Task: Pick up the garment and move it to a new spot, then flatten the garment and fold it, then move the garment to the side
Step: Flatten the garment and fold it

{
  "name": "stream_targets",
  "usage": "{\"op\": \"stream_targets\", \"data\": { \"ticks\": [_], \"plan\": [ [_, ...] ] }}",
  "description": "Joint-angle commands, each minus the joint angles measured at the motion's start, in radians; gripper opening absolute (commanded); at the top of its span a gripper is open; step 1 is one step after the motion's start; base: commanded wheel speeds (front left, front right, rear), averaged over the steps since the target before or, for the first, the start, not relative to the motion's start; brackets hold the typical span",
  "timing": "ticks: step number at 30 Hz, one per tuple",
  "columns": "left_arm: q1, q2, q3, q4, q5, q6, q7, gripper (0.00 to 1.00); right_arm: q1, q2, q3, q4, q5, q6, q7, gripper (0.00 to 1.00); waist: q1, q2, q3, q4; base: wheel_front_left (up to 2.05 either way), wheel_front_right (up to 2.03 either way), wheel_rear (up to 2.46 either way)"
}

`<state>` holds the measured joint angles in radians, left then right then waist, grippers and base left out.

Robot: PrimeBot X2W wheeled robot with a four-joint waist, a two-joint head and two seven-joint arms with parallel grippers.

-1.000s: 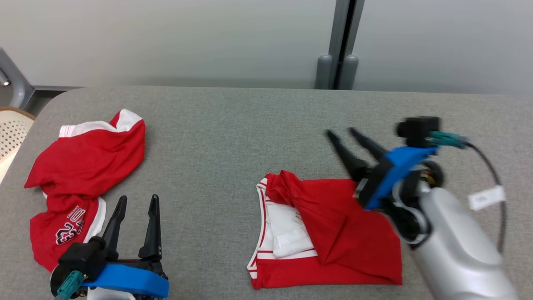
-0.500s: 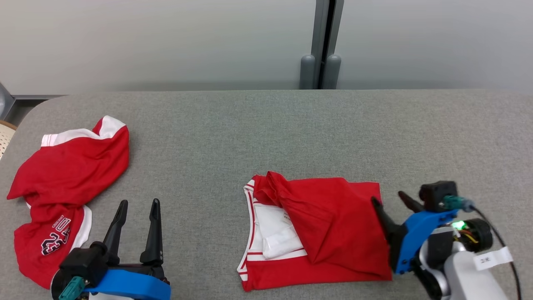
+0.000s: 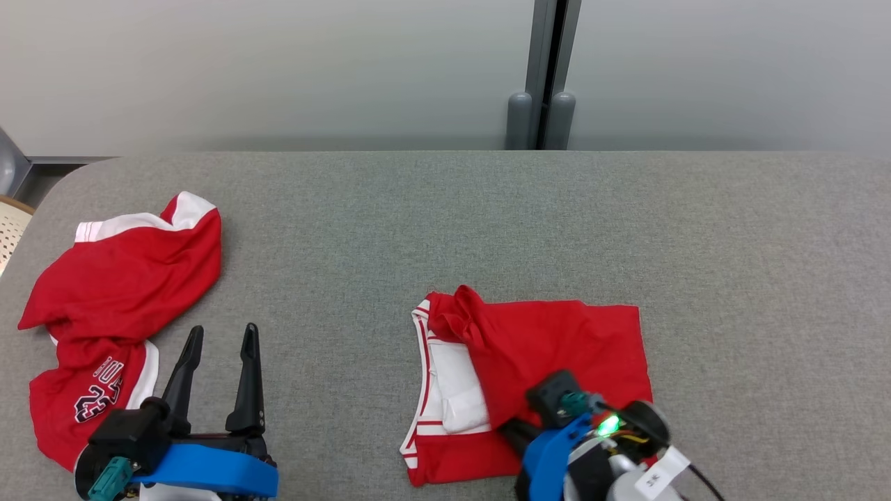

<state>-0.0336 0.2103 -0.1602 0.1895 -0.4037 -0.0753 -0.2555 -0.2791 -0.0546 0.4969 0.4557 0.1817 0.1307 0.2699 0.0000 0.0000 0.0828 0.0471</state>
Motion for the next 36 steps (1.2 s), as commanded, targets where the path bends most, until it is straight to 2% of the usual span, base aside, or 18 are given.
{"op": "stream_targets", "data": {
  "ticks": [1,6,9,12,15,18,25,26,28,29,30,36],
  "plan": [
    [-0.006,0.007,0.004,-0.006,-0.002,0.006,0.002,1.0,-0.014,0.004,0.037,-0.012,0.03,0.0,-0.007,0.0,0.0,0.0,0.0,0.0,0.0,0.0,0.0],
    [0.005,0.008,0.003,-0.014,-0.008,0.012,0.004,1.0,-0.022,0.004,0.207,-0.101,0.224,0.0,-0.003,0.0,0.0,0.0,-0.001,0.0,0.0,0.0,0.0],
    [0.011,0.009,0.005,-0.018,-0.011,0.017,0.004,1.0,-0.026,0.003,0.265,-0.159,0.309,0.0,0.017,0.0,0.0,0.0,-0.003,-0.002,0.0,0.0,0.0],
    [0.018,0.01,0.005,-0.022,-0.015,0.021,0.005,1.0,-0.025,0.003,0.276,-0.209,0.354,0.0,0.034,0.0,0.0,0.0,-0.007,-0.006,0.0,0.0,0.0],
    [0.027,0.011,0.005,-0.025,-0.018,0.024,0.004,1.0,0.002,-0.018,0.214,-0.259,0.361,0.0,0.014,0.0,0.0,0.0,-0.015,-0.009,0.0,0.0,0.0],
    [0.037,0.011,0.009,-0.031,-0.022,0.031,0.003,1.0,0.037,-0.031,0.106,-0.305,0.321,0.0,-0.023,0.0,0.0,0.0,-0.022,-0.016,0.0,0.0,0.0],
    [0.058,0.013,0.009,-0.044,-0.025,0.041,0.0,1.0,0.138,-0.027,-0.235,-0.359,0.117,0.0,-0.122,0.0,0.0,0.0,-0.037,-0.022,0.0,0.0,0.0],
    [0.058,0.013,0.009,-0.044,-0.025,0.041,0.0,1.0,0.138,-0.027,-0.235,-0.359,0.117,0.0,-0.122,0.0,0.0,0.0,-0.037,-0.022,0.0,0.0,0.0],
    [0.062,0.013,0.008,-0.045,-0.025,0.041,0.0,1.0,0.176,-0.014,-0.332,-0.375,0.073,0.0,-0.172,0.0,0.0,0.0,-0.043,-0.02,0.0,0.0,0.0],
    [0.064,0.012,0.007,-0.045,-0.025,0.041,0.0,1.0,0.192,-0.01,-0.369,-0.383,0.057,0.0,-0.195,0.55,0.0,0.0,-0.046,-0.02,0.0,0.0,0.0],
    [0.066,0.012,0.007,-0.046,-0.026,0.043,-0.001,1.0,0.208,-0.006,-0.401,-0.39,0.046,0.0,-0.215,1.0,0.0,0.0,-0.049,-0.021,0.0,0.0,0.0],
    [0.088,0.015,0.005,-0.042,-0.021,0.049,-0.003,1.0,0.28,0.003,-0.517,-0.422,0.021,0.0,-0.288,1.0,0.0,0.0,-0.072,-0.037,0.0,0.0,0.0]
  ]
}}
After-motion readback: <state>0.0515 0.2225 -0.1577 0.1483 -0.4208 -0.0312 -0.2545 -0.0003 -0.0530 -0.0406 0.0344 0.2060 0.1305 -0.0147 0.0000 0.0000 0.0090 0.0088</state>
